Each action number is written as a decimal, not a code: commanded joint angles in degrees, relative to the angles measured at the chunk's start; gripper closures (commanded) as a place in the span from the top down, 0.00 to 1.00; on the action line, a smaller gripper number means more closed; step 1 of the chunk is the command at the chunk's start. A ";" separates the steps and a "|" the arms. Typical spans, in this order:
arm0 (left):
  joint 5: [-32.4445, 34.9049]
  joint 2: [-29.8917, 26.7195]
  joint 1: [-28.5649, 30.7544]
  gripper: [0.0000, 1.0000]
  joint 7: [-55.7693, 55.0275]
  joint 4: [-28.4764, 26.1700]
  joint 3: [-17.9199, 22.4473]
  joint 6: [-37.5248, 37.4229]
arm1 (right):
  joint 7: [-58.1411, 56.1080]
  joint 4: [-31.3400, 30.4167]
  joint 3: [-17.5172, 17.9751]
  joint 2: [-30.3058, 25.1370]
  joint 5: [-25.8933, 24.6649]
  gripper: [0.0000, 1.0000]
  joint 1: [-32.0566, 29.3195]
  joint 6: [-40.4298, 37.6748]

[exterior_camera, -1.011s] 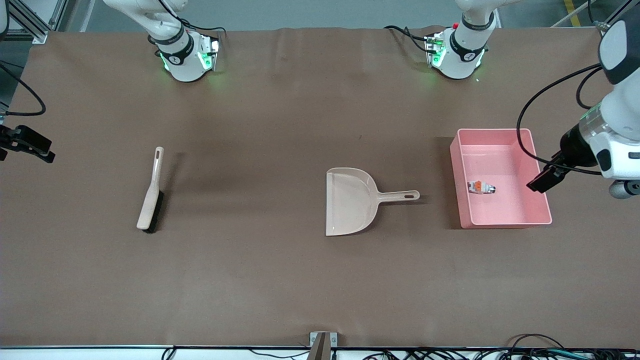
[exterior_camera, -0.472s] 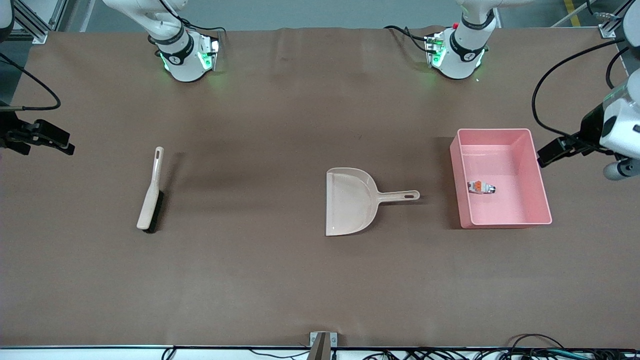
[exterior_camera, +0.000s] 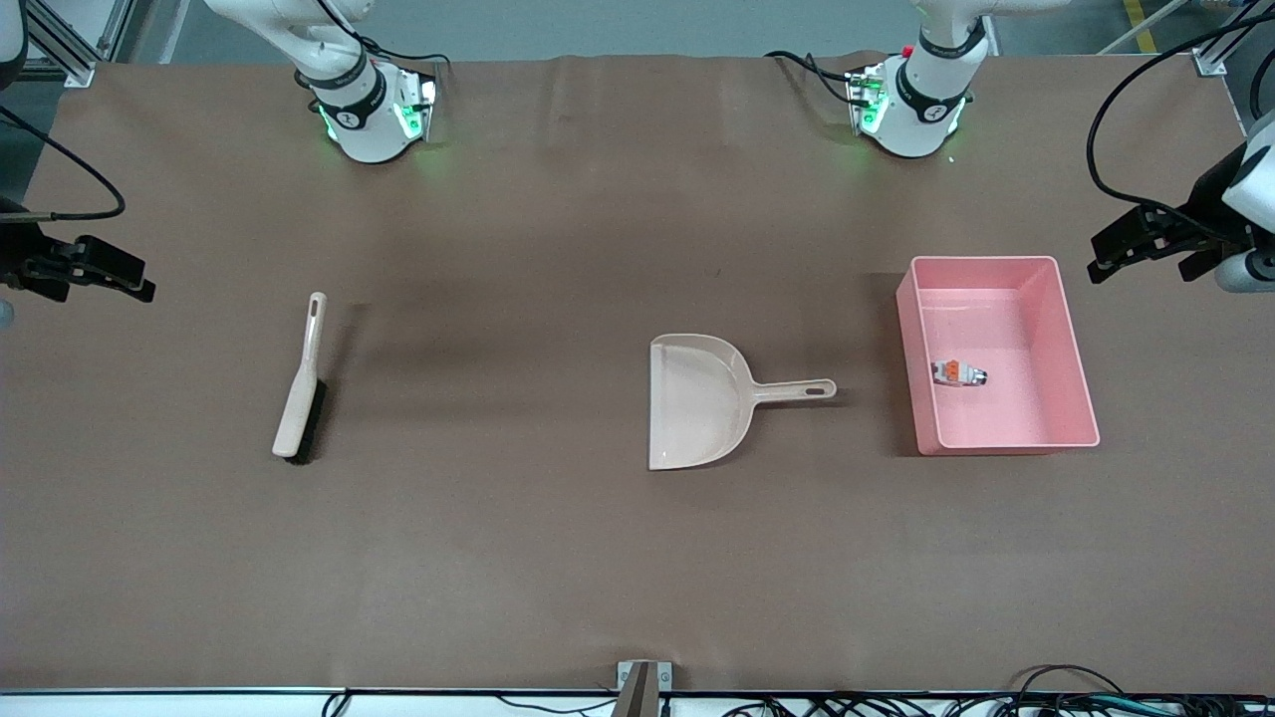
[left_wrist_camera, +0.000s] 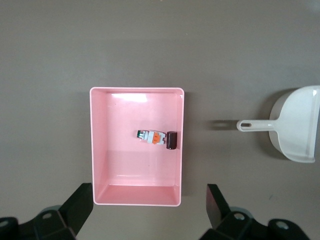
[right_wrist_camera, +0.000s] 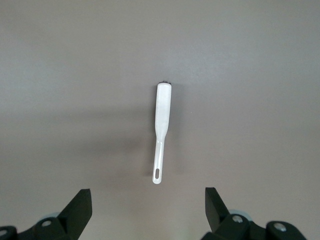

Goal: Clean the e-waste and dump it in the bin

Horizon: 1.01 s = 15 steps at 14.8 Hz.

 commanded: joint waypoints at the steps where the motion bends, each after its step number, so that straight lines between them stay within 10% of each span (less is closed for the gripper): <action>1: -1.32 0.07 -0.10 1.00 1.81 2.03 0.32 -0.70 | -0.52 -0.25 0.00 -0.53 0.68 1.00 -0.62 -0.38; 15: -0.09 3.77 -0.71 1.00 -4.95 6.10 -0.39 -5.71 | -0.61 -2.52 0.00 -0.53 0.50 1.00 -0.35 2.96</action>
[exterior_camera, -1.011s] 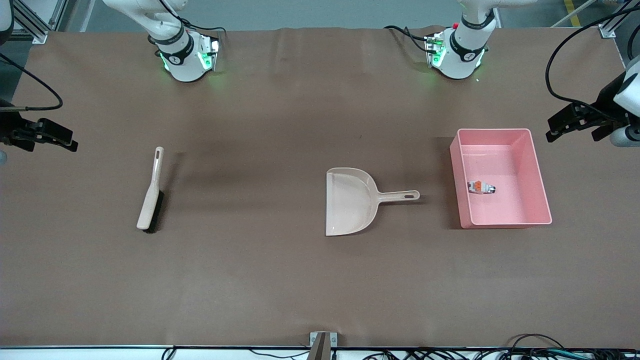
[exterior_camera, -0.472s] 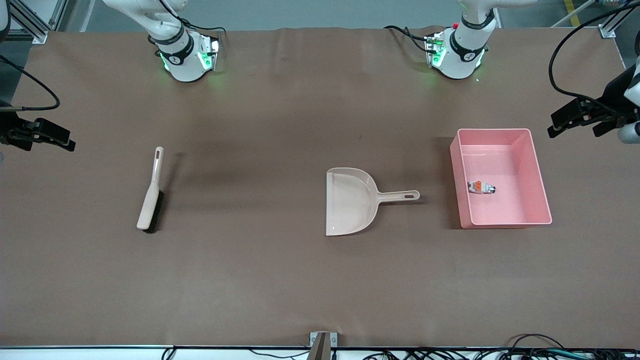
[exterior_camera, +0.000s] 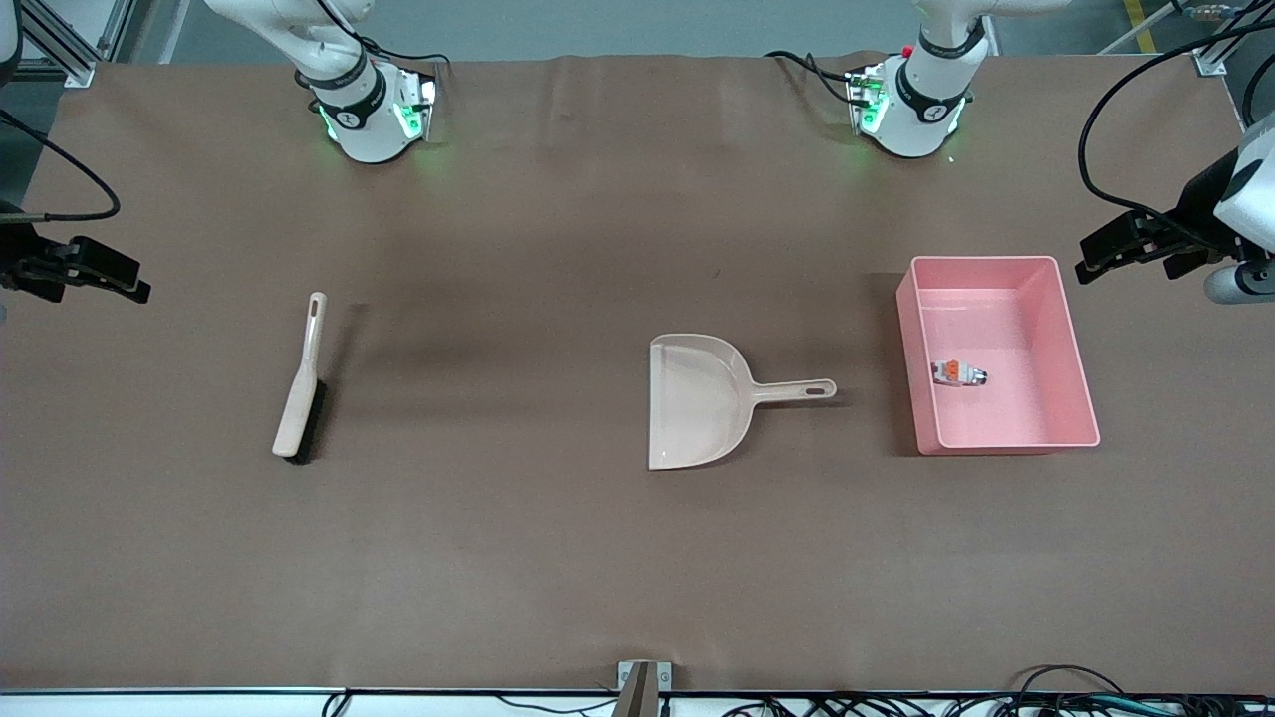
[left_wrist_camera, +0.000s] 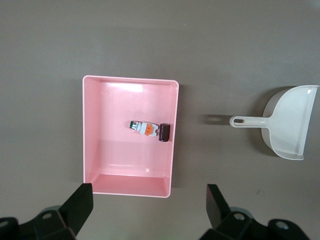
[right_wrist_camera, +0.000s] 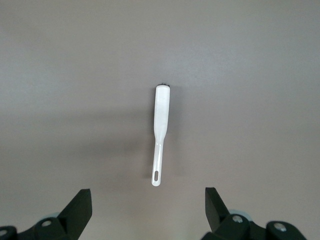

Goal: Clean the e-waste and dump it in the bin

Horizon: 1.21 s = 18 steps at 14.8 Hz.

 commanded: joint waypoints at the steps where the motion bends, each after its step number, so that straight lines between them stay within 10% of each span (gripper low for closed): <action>1: 0.70 0.60 -0.17 1.00 -0.52 1.65 -0.15 -1.40 | -0.56 -2.15 0.13 -0.54 0.56 1.00 -0.28 1.88; 18: 1.14 0.34 -0.43 1.00 1.93 3.59 -0.15 -1.84 | 0.15 -3.65 0.22 -0.72 0.56 1.00 -0.37 2.58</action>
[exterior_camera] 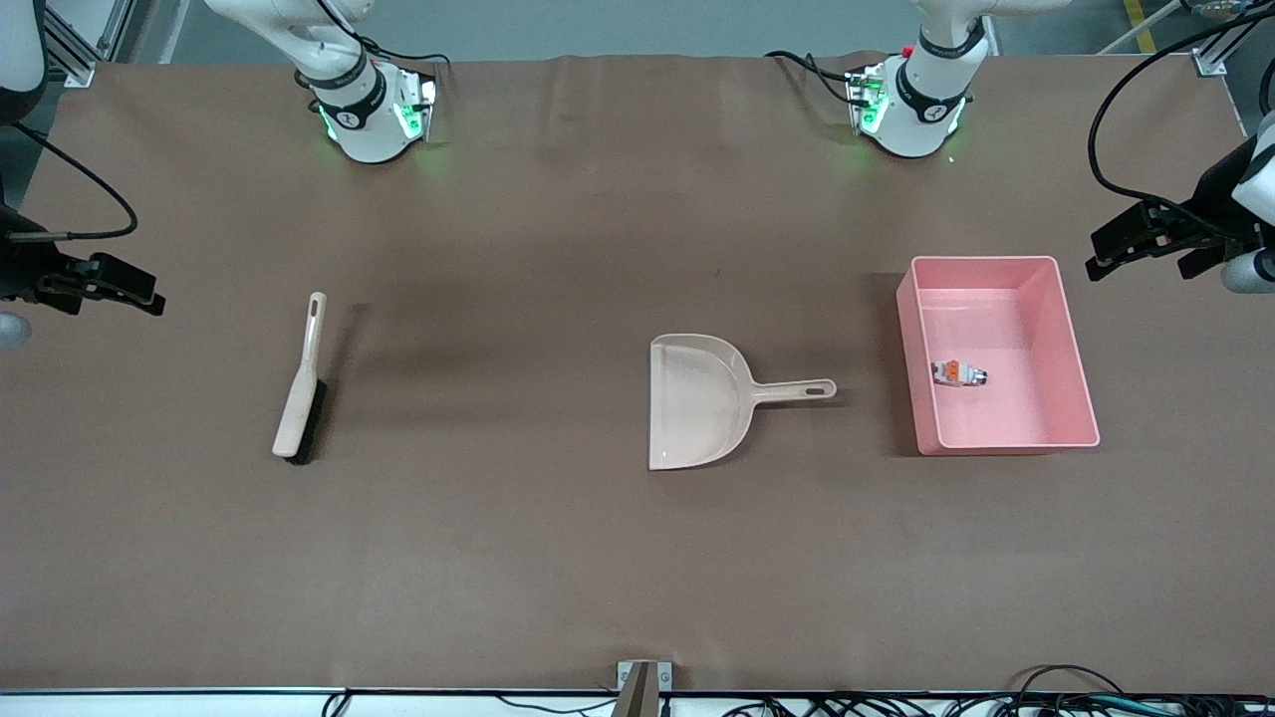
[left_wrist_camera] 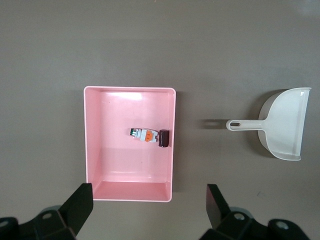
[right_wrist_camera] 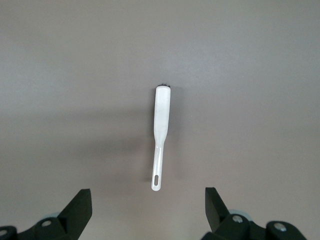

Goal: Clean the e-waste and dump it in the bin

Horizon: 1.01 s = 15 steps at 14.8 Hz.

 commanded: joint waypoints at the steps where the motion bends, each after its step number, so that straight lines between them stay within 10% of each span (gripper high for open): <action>1: 1.05 0.16 -0.25 1.00 0.09 1.33 -0.11 -1.59 | 0.13 -1.03 0.20 -0.95 0.48 1.00 -0.31 0.19; 15: 0.87 0.25 -0.16 1.00 0.09 1.77 -0.11 -1.50 | 0.04 -3.41 0.11 -3.14 0.48 1.00 -0.66 -1.92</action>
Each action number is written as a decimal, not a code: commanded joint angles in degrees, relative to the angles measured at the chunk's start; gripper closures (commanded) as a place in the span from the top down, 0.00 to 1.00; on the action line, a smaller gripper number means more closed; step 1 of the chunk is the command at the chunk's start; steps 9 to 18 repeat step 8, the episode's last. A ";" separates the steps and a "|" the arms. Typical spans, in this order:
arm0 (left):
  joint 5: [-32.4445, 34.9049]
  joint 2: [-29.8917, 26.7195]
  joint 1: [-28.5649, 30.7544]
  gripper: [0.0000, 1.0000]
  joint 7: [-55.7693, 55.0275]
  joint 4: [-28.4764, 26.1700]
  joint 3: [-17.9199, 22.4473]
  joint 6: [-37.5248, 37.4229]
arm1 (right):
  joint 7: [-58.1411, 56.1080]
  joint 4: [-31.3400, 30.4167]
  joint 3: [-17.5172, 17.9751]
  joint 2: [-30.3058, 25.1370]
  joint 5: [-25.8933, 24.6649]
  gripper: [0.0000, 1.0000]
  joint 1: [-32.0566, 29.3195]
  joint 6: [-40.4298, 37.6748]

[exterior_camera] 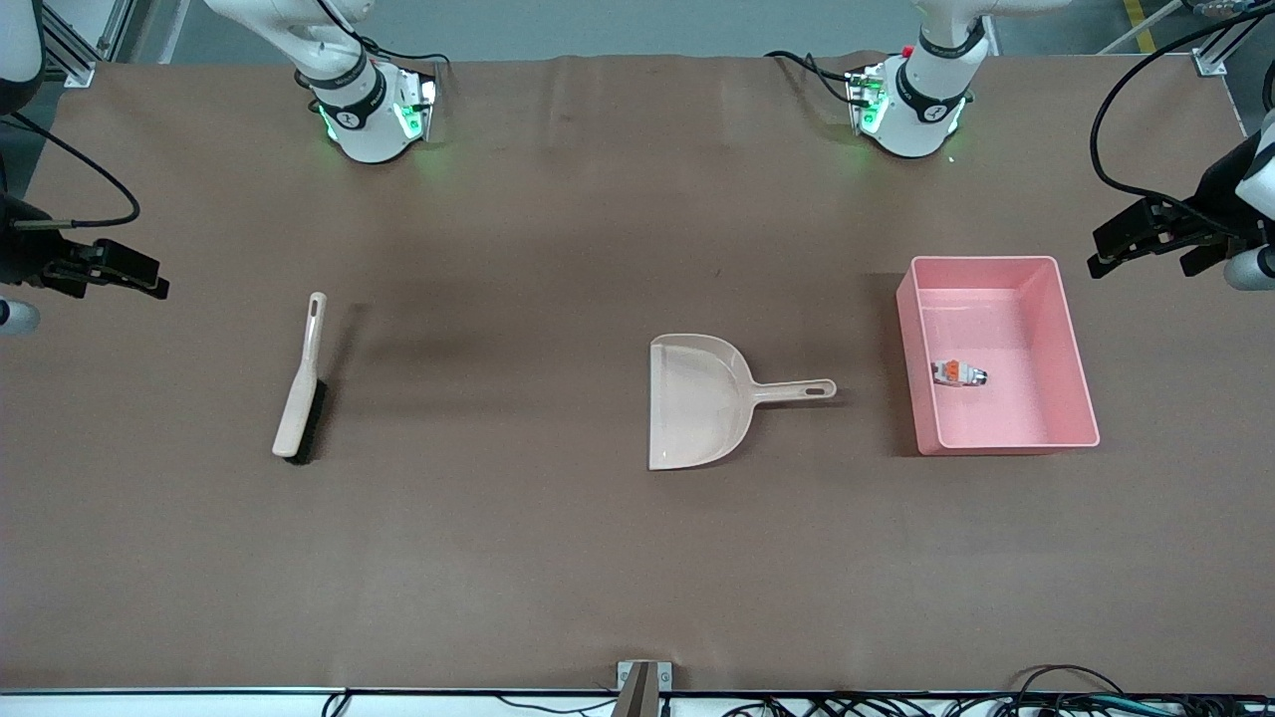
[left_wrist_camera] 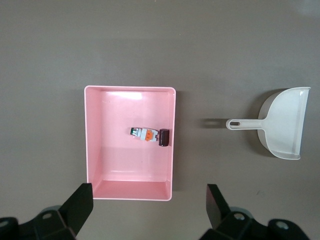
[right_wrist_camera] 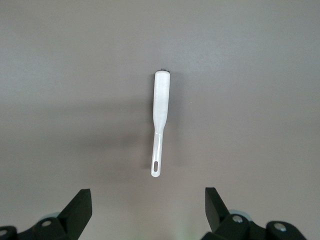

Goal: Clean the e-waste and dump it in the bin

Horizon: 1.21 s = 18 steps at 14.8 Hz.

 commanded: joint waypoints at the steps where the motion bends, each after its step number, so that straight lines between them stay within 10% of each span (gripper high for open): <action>1: 0.96 0.25 -0.01 1.00 0.25 1.25 -0.04 -1.10 | -0.05 -2.09 0.25 -2.01 0.48 1.00 -0.57 0.65; 18: 1.14 0.34 0.61 1.00 0.60 1.16 -0.04 -1.19 | 0.13 -2.18 0.25 -1.84 0.48 1.00 -0.48 1.00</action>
